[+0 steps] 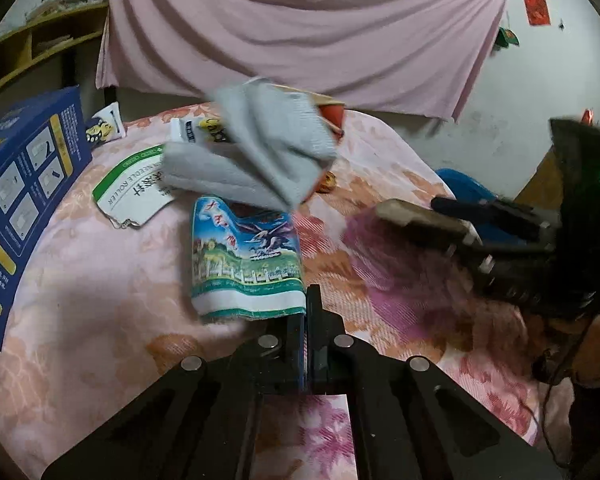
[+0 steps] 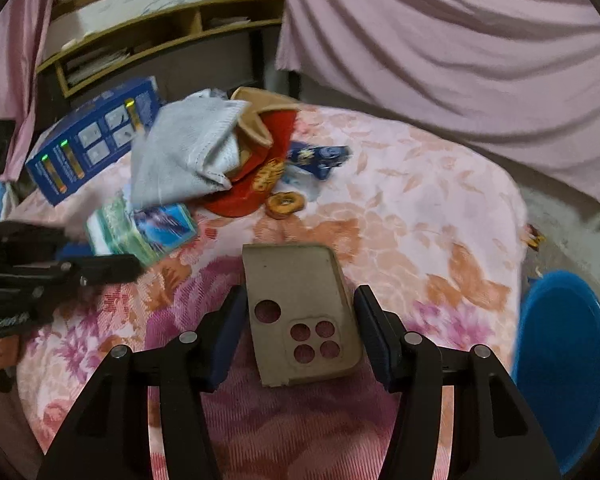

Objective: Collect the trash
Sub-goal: 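Grasp the beige phone case with the right tool while the left tool grasps the blue-green wrapper, then carry the phone case and wrapper in both tools over the blue basin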

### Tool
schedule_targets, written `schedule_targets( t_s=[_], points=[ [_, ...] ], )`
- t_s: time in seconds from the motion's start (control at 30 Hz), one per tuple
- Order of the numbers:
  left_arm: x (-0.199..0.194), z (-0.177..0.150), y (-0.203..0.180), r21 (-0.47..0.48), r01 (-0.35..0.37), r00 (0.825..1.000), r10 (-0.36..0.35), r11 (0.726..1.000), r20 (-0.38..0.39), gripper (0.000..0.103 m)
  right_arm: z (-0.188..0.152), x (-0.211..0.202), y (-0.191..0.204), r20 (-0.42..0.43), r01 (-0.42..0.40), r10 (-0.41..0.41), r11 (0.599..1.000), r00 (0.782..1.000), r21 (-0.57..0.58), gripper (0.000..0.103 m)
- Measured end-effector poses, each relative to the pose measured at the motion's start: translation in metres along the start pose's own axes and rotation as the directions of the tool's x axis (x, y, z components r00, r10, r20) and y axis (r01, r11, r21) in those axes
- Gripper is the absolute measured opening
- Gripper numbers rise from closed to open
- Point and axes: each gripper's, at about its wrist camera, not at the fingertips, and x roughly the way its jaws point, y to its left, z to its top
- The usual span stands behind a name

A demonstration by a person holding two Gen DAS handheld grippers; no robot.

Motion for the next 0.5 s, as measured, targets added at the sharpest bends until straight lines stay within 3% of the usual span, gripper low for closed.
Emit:
schedule_targets(
  t_s=[0.07, 0.1, 0.13, 0.23, 0.43, 0.5],
  points=[
    [0.0, -0.002, -0.004, 0.002, -0.018, 1.0, 0.018, 1.0, 0.008, 0.0, -0.004, -0.014, -0.002, 0.046, 0.019, -0.021, 0.999, 0.999, 0.032, 0.047],
    [-0.001, -0.002, -0.004, -0.011, -0.014, 1.0, 0.015, 1.0, 0.009, 0.0, -0.006, -0.021, -0.004, 0.072, 0.019, -0.023, 0.998, 0.997, 0.054, 0.031],
    [-0.002, -0.003, -0.003, -0.029, -0.008, 1.0, 0.008, 1.0, 0.012, 0.0, -0.008, -0.025, -0.007, 0.09, 0.019, -0.025, 0.997, 0.996, 0.071, 0.026],
    [-0.004, -0.005, -0.005, -0.035, -0.025, 1.0, 0.025, 0.999, 0.014, 0.0, -0.013, -0.033, -0.013, 0.124, 0.009, -0.023, 0.994, 0.992, 0.107, 0.026],
    [-0.004, -0.01, -0.01, -0.032, -0.041, 0.999, 0.041, 0.999, 0.0, 0.0, -0.024, -0.024, -0.012, 0.069, -0.017, 0.011, 0.996, 0.998, 0.092, 0.028],
    [-0.005, -0.011, -0.007, -0.049, -0.03, 1.0, 0.03, 0.998, -0.001, 0.0, -0.025, -0.023, -0.015, 0.064, -0.019, 0.012, 0.995, 0.998, 0.102, 0.048]
  ],
)
